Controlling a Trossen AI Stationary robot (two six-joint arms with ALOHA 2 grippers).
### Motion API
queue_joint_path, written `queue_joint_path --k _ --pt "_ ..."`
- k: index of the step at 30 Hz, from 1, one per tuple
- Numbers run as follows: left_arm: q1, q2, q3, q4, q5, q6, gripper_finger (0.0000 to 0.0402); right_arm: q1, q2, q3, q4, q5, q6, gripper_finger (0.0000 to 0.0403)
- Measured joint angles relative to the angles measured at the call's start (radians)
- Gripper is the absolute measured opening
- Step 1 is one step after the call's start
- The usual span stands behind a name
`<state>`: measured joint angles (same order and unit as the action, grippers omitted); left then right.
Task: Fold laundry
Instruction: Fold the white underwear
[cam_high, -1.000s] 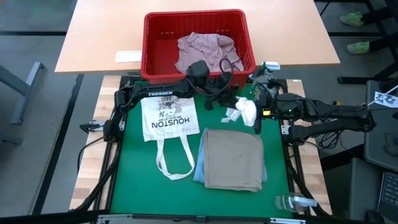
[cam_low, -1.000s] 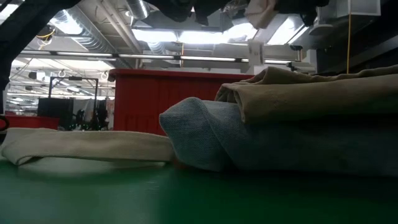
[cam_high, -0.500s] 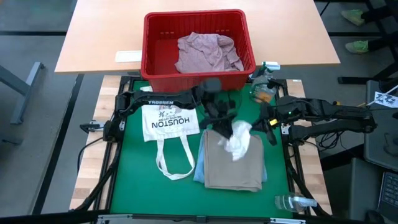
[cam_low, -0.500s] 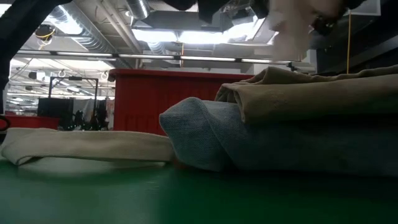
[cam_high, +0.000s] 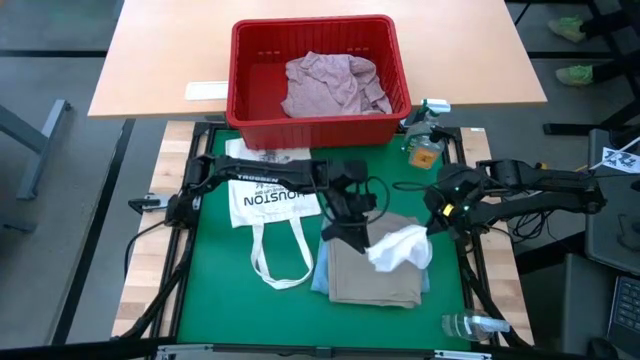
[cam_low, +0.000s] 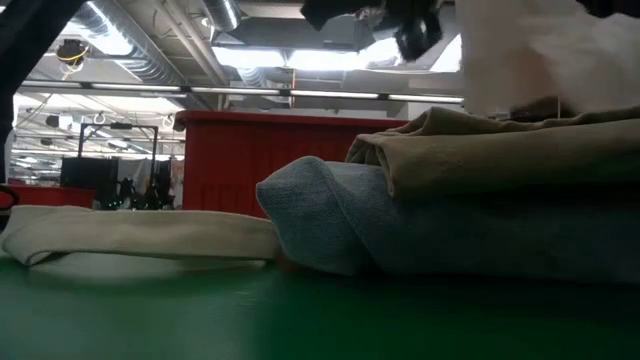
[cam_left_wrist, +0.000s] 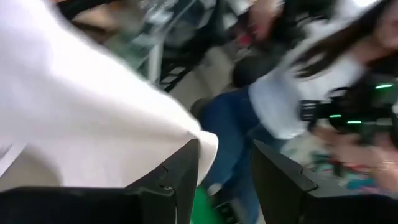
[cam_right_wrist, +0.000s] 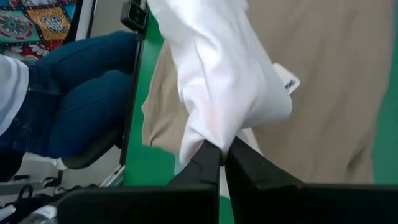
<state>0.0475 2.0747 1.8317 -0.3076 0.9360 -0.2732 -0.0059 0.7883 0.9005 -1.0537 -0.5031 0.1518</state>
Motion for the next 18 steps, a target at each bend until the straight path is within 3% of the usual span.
queue_joint_path --k 4,12,14,18 --pt "-0.02 0.0 0.0 -0.173 -0.192 0.092 0.0134 0.0 0.0 0.0 -0.031 -0.013 0.0 0.0014" --pt "-0.06 0.0 0.0 -0.322 -0.755 0.282 0.0133 0.0 0.0 0.0 -0.033 -0.014 -0.001 0.0016" --pt "-0.067 0.0 0.0 -0.335 -0.828 0.314 0.0133 0.0 0.0 0.0 -0.041 -0.014 -0.001 0.0016" --pt "-0.082 0.0 0.0 -0.337 -0.847 0.358 0.0133 0.0 0.0 0.0 -0.055 -0.014 -0.001 0.0016"
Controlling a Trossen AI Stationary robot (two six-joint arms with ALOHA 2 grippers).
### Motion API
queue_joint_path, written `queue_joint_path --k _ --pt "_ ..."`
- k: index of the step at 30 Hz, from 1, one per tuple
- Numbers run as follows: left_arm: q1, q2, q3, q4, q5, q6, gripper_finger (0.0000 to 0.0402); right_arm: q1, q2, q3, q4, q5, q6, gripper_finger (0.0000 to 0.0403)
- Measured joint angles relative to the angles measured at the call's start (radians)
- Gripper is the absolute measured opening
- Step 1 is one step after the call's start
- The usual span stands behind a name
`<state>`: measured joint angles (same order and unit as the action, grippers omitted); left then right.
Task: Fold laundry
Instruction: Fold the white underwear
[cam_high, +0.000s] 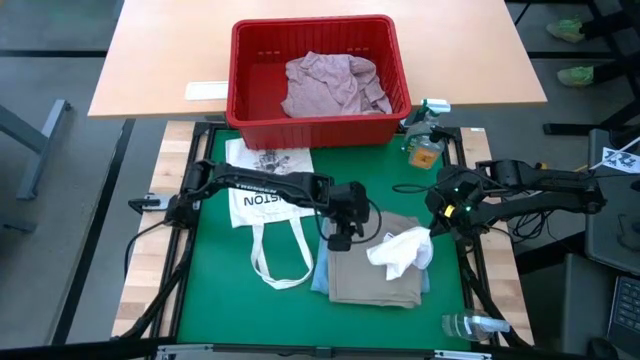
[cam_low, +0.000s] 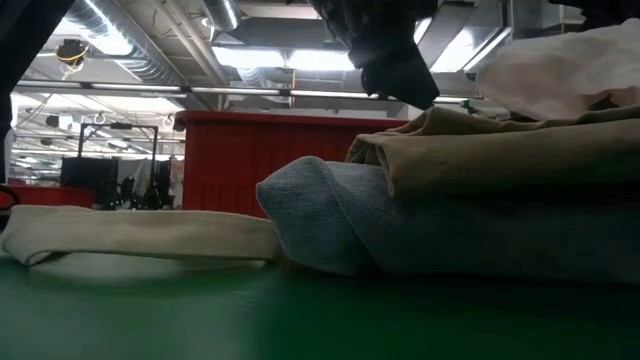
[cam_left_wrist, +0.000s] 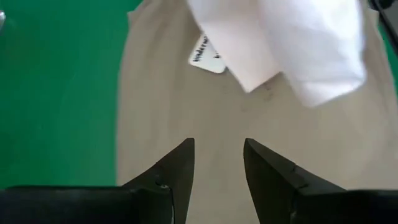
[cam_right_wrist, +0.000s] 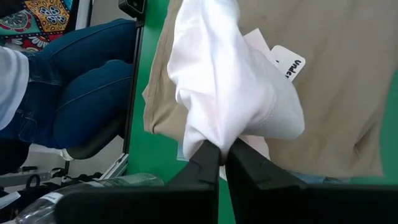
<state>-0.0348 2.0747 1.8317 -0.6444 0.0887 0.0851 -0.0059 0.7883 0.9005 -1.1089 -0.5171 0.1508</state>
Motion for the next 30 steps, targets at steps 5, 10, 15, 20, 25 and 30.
queue_joint_path --k 5,10,15,20,25,30 --pt "-0.032 0.014 0.0 0.005 0.001 0.003 0.0133 0.0 0.0 0.0 0.002 0.0 0.0 0.0016" --pt "-0.077 0.068 0.0 0.043 0.0 -0.001 0.0133 0.0 0.001 0.0 0.007 0.0 0.0 0.0016" --pt "-0.108 0.09 0.0 0.141 0.0 -0.004 0.0133 0.0 0.001 0.0 0.011 0.0 0.0 0.0017" --pt "-0.117 0.094 0.0 0.18 -0.012 -0.004 0.0133 0.0 0.002 0.0 0.012 0.0 0.0 0.0017" --pt "-0.117 0.094 0.0 0.229 -0.015 -0.029 0.0133 0.0 0.002 0.0 0.017 0.015 0.0 0.0017" --pt "-0.123 0.094 0.0 0.288 -0.042 -0.076 0.0103 0.0 0.002 0.0 0.018 0.018 0.0 0.0017"
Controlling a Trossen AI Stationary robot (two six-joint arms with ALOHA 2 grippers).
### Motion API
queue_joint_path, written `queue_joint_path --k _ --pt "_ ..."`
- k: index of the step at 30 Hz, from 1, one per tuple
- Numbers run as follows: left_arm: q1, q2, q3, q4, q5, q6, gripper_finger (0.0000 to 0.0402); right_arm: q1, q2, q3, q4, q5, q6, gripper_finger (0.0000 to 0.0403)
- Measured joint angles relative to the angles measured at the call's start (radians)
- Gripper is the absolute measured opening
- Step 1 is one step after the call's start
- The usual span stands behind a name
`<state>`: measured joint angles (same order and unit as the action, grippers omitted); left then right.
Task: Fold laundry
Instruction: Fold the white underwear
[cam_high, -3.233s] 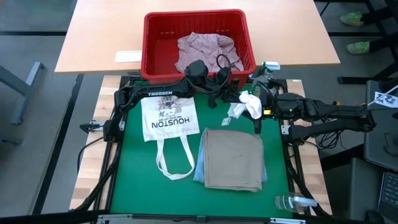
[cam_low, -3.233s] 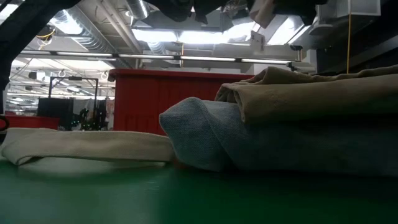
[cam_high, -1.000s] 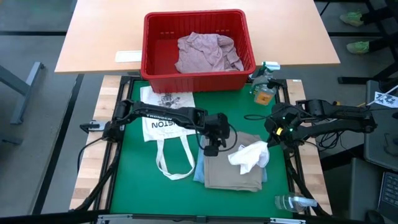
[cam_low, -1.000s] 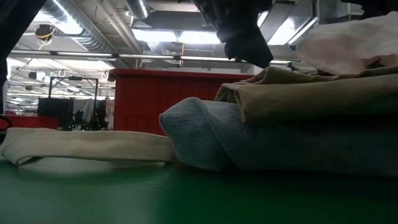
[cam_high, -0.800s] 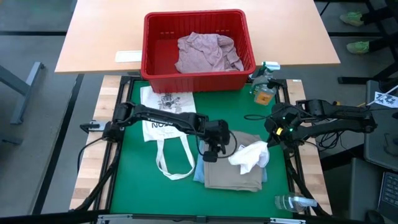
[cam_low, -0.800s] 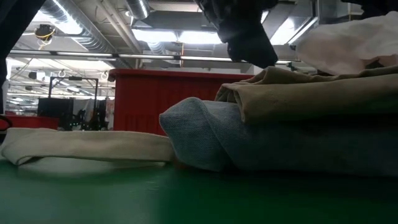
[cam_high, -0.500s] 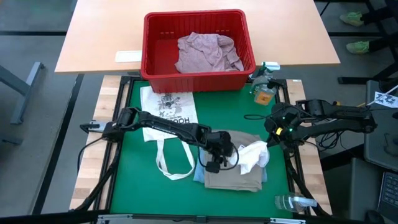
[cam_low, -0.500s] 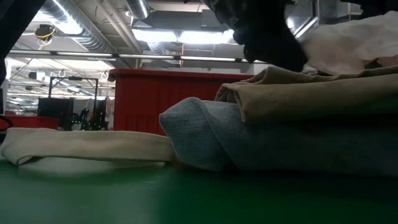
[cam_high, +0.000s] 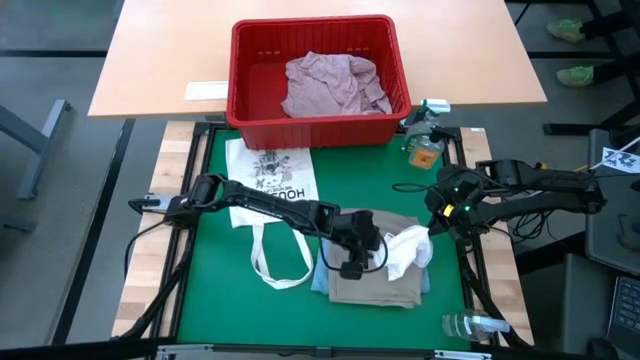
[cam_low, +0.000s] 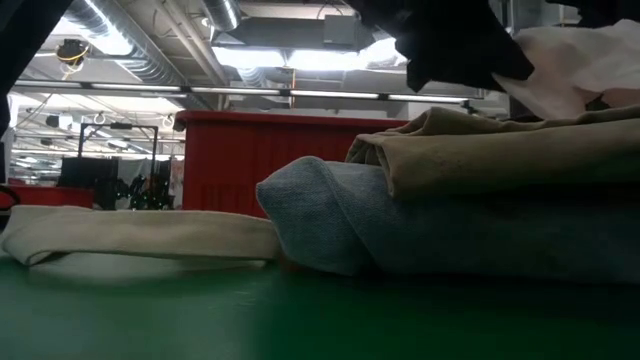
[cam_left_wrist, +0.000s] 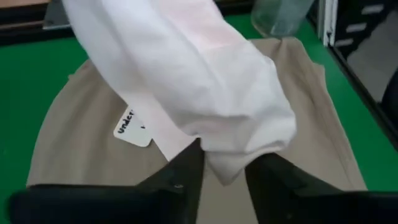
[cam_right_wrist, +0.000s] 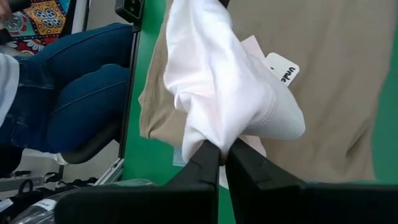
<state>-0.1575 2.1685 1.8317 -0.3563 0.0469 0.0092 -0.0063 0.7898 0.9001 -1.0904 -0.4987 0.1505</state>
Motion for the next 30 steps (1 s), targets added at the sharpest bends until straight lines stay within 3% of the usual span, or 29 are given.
queue_joint_path --k 5,9,14,24,27,30 --pt "-0.001 -0.01 0.0 0.014 -0.007 -0.098 0.0012 0.0 0.0 0.0 0.006 -0.052 0.062 0.0017" --pt "-0.016 -0.053 0.0 0.009 -0.004 -0.139 0.0004 0.042 -0.004 0.0 0.057 -0.088 0.144 0.0012" --pt "-0.06 -0.12 0.0 0.004 0.001 -0.144 0.0002 0.225 -0.004 0.0 0.211 -0.076 0.29 0.0009" --pt "-0.196 -0.148 0.0 -0.004 0.02 -0.286 0.0001 0.684 0.053 0.0 0.471 0.308 0.515 0.0006" --pt "-0.24 -0.148 0.0 0.0 -0.025 -0.298 0.0001 0.787 0.112 0.0 0.53 0.412 0.554 0.0011" --pt "-0.285 -0.148 0.0 0.002 -0.082 -0.314 0.0001 0.855 0.195 0.0 0.605 0.435 0.555 0.0011"
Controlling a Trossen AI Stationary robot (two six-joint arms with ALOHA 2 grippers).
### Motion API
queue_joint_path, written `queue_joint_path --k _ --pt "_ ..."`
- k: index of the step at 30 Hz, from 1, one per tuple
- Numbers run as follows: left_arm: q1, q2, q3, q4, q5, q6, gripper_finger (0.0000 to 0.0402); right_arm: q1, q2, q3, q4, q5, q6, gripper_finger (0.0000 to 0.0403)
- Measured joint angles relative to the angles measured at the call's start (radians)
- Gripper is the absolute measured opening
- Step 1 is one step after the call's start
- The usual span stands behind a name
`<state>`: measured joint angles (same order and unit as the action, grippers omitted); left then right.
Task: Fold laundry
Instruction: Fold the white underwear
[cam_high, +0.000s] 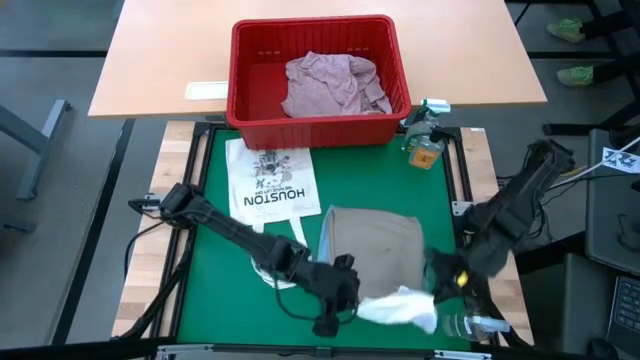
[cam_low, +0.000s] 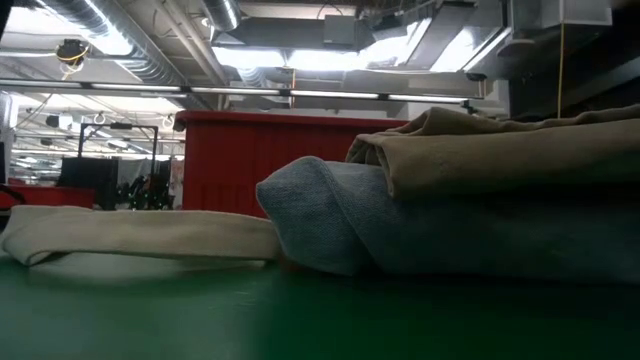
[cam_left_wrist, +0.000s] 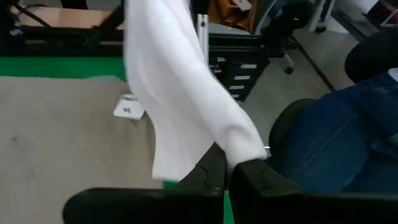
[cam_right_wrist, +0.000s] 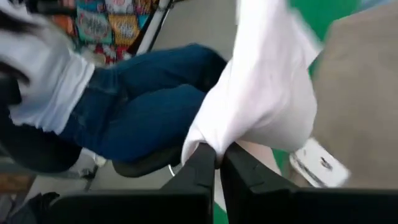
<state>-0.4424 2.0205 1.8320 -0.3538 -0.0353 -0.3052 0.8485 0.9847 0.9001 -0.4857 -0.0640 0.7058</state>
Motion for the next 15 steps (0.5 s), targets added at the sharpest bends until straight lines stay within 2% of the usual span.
queue_joint_path --k 3,8,11,15 --pt "-0.04 0.0 0.0 0.001 -0.04 -0.054 0.0 0.04 0.08 0.0 0.114 -0.002 0.0 0.0008" --pt "-0.094 0.0 0.0 0.006 -0.124 -0.128 0.0 0.07 0.16 0.0 0.258 -0.07 0.0 0.0011" --pt "-0.121 0.0 0.0 0.005 -0.183 -0.145 0.0 0.068 0.166 0.0 0.244 -0.078 -0.007 0.0012" --pt "-0.13 0.003 0.0 -0.012 -0.296 -0.164 0.0 0.047 0.163 0.0 0.183 -0.028 -0.059 0.001"
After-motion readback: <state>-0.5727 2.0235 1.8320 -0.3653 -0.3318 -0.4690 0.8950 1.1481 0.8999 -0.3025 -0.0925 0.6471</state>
